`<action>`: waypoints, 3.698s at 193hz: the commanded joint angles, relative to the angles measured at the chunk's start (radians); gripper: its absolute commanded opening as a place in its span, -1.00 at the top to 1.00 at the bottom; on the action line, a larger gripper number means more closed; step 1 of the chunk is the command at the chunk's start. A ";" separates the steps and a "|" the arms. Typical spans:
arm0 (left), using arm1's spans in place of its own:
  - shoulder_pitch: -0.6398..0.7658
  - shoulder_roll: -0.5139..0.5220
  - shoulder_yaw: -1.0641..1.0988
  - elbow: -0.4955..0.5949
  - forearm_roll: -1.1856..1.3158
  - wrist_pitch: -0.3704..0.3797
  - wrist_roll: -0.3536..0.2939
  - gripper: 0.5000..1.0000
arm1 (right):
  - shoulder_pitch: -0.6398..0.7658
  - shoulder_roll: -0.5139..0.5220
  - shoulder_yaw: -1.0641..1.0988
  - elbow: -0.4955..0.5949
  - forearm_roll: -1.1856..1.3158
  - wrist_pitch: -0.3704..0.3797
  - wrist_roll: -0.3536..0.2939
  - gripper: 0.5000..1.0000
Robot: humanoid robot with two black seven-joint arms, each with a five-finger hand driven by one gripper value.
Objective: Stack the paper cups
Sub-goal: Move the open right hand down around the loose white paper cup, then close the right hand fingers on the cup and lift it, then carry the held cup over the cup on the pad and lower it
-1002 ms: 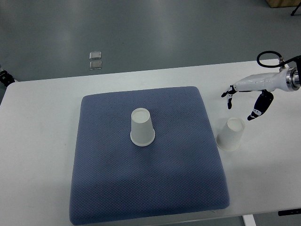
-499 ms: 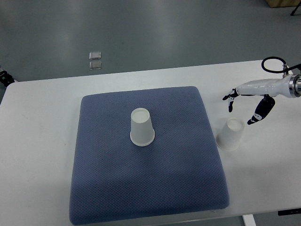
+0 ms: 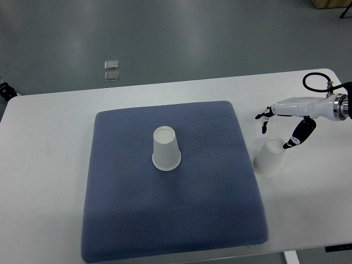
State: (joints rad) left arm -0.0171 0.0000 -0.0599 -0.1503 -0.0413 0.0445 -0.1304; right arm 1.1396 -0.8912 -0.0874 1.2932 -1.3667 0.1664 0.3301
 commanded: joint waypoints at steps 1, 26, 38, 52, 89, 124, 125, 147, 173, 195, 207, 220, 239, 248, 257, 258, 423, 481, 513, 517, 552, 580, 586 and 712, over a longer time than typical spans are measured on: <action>0.000 0.000 0.000 0.000 0.000 0.000 0.000 -1.00 | -0.017 0.003 -0.002 0.000 0.000 -0.011 0.000 -0.67; 0.000 0.000 0.000 0.000 0.000 0.000 0.000 -1.00 | -0.034 0.011 -0.002 0.000 -0.002 -0.015 0.000 -0.66; 0.000 0.000 0.000 0.000 0.000 0.000 0.000 -1.00 | -0.035 0.012 -0.002 0.000 -0.002 -0.021 0.000 -0.67; 0.000 0.000 0.000 0.000 0.000 0.000 0.000 -1.00 | -0.035 0.017 -0.002 0.000 -0.002 -0.022 0.000 -0.66; 0.000 0.000 0.000 0.000 0.001 0.000 0.000 -1.00 | -0.055 0.020 -0.002 0.000 -0.006 -0.039 0.000 -0.66; -0.001 0.000 0.000 0.000 0.000 0.000 0.000 -1.00 | -0.069 0.035 -0.003 -0.002 -0.012 -0.059 0.000 -0.66; -0.001 0.000 0.000 0.000 0.000 0.000 0.000 -1.00 | -0.070 0.035 -0.003 -0.002 -0.012 -0.059 0.000 -0.66; 0.000 0.000 0.000 0.000 0.000 0.000 0.000 -1.00 | -0.075 0.038 -0.003 -0.008 -0.014 -0.065 0.000 -0.66; 0.000 0.000 0.000 0.000 0.000 0.000 0.000 -1.00 | -0.086 0.052 -0.003 -0.014 -0.014 -0.085 0.000 -0.66; 0.000 0.000 0.000 0.000 0.000 0.000 0.000 -1.00 | -0.098 0.054 -0.003 -0.014 -0.014 -0.097 0.000 -0.66; 0.000 0.000 0.000 0.000 0.000 0.000 0.000 -1.00 | -0.112 0.055 -0.003 -0.015 -0.015 -0.099 0.000 -0.65; -0.001 0.000 0.000 0.000 0.000 0.000 0.000 -1.00 | -0.123 0.060 -0.003 -0.015 -0.020 -0.099 0.000 -0.65; 0.000 0.000 0.000 0.000 0.000 0.000 0.000 -1.00 | -0.126 0.060 -0.003 -0.017 -0.022 -0.102 0.001 -0.64; 0.000 0.000 0.000 0.000 0.000 0.000 0.000 -1.00 | -0.127 0.060 -0.005 -0.017 -0.023 -0.105 0.001 -0.64; 0.000 0.000 0.000 0.000 0.000 0.000 0.000 -1.00 | -0.127 0.060 -0.005 -0.018 -0.025 -0.105 0.001 -0.64; 0.000 0.000 0.000 0.000 0.000 0.000 0.000 -1.00 | -0.127 0.060 -0.005 -0.018 -0.025 -0.105 0.001 -0.64; -0.001 0.000 0.000 0.000 0.000 0.000 0.000 -1.00 | -0.149 0.078 -0.006 -0.054 -0.098 -0.117 0.009 0.40; 0.000 0.000 0.000 0.000 0.000 0.000 0.000 -1.00 | -0.133 0.077 -0.003 -0.054 -0.095 -0.111 0.010 0.47; 0.000 0.000 0.000 0.000 0.000 0.000 0.000 -1.00 | -0.109 0.064 0.000 -0.054 -0.092 -0.107 0.017 0.47; 0.000 0.000 0.000 0.000 0.000 0.000 0.000 -1.00 | -0.107 0.063 0.000 -0.054 -0.092 -0.107 0.017 0.47; 0.000 0.000 0.000 0.000 0.000 0.000 0.000 -1.00 | -0.058 0.043 0.005 -0.051 -0.091 -0.084 0.018 0.47; 0.000 0.000 0.000 0.000 0.000 0.000 0.000 -1.00 | 0.026 0.021 0.009 -0.043 -0.087 -0.033 0.024 0.47; 0.000 0.000 0.000 0.000 0.000 0.000 0.000 -1.00 | 0.046 0.018 0.009 -0.040 -0.087 -0.021 0.027 0.47; -0.001 0.000 0.000 0.000 0.000 0.000 0.000 -1.00 | 0.287 0.103 0.080 0.029 -0.074 0.157 0.041 0.46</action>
State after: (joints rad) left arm -0.0172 0.0000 -0.0599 -0.1503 -0.0414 0.0445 -0.1304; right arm 1.4118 -0.8230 -0.0426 1.3211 -1.4421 0.2890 0.3652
